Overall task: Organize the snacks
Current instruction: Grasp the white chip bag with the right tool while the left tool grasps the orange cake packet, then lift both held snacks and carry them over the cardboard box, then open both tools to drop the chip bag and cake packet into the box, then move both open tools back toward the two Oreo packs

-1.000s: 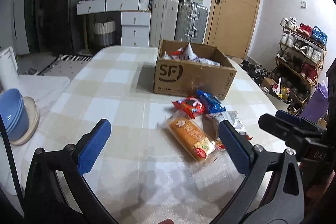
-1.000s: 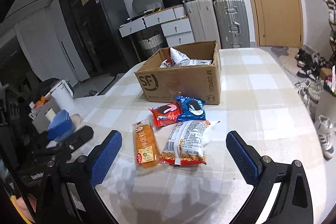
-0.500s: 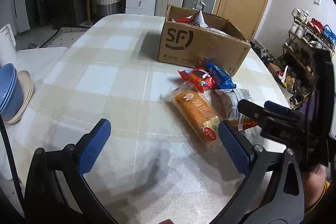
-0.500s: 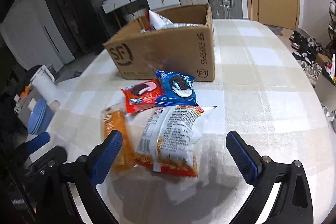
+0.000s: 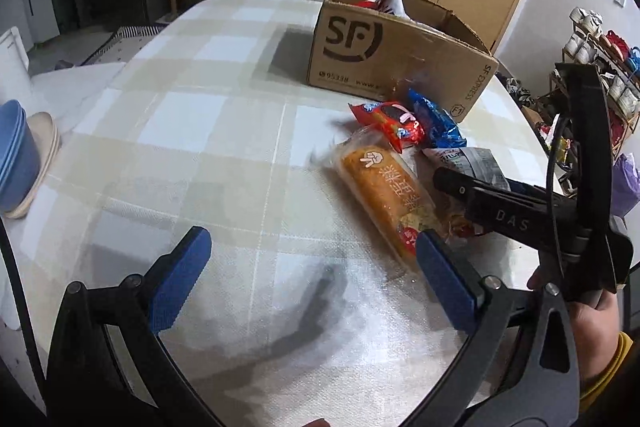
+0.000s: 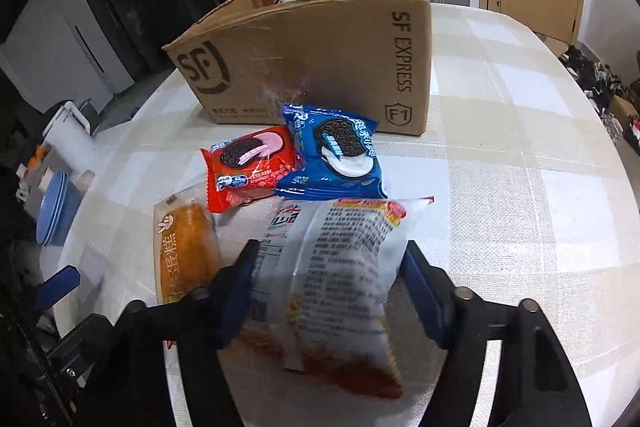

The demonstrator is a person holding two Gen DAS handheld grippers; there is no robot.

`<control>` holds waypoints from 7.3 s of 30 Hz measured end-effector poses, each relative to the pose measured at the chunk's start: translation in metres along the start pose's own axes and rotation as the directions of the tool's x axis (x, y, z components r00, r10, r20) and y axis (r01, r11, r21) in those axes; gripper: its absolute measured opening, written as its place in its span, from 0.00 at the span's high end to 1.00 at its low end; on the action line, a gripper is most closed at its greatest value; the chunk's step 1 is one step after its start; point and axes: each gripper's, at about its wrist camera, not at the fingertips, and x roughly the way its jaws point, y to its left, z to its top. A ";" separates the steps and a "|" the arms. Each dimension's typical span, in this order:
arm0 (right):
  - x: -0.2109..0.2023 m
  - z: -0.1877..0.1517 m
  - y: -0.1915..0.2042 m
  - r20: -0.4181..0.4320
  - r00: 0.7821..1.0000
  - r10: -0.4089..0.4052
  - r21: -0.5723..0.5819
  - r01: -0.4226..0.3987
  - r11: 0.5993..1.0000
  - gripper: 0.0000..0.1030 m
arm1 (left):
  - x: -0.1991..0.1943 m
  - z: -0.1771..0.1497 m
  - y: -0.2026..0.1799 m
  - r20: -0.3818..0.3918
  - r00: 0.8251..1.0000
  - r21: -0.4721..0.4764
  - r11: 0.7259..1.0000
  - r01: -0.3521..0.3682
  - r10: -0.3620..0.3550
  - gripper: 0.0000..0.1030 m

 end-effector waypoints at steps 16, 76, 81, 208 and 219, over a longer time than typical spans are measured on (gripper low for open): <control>-0.020 -0.004 -0.003 0.034 0.999 0.032 0.002 -0.032 0.999 0.51 | 0.011 -0.001 0.014 -0.025 1.000 -0.043 0.999 -0.014 0.013 0.01; -0.061 -0.025 -0.005 0.078 0.981 0.177 0.063 -0.182 0.981 0.51 | 0.035 0.020 0.004 -0.062 0.990 -0.015 0.992 0.129 -0.129 0.67; -0.065 -0.026 0.009 0.091 0.976 0.196 0.042 -0.200 0.979 0.51 | 0.016 0.017 0.005 -0.039 0.988 0.006 0.989 0.147 -0.147 0.67; -0.100 0.141 0.010 0.303 0.953 0.004 -0.081 0.022 0.996 0.26 | -0.026 0.205 -0.069 0.198 0.977 0.254 0.967 0.027 -0.080 0.21; -0.186 0.080 0.020 0.424 0.906 0.023 -0.052 -0.001 0.999 0.06 | -0.139 0.143 -0.070 0.335 0.935 0.263 0.964 0.027 -0.117 0.00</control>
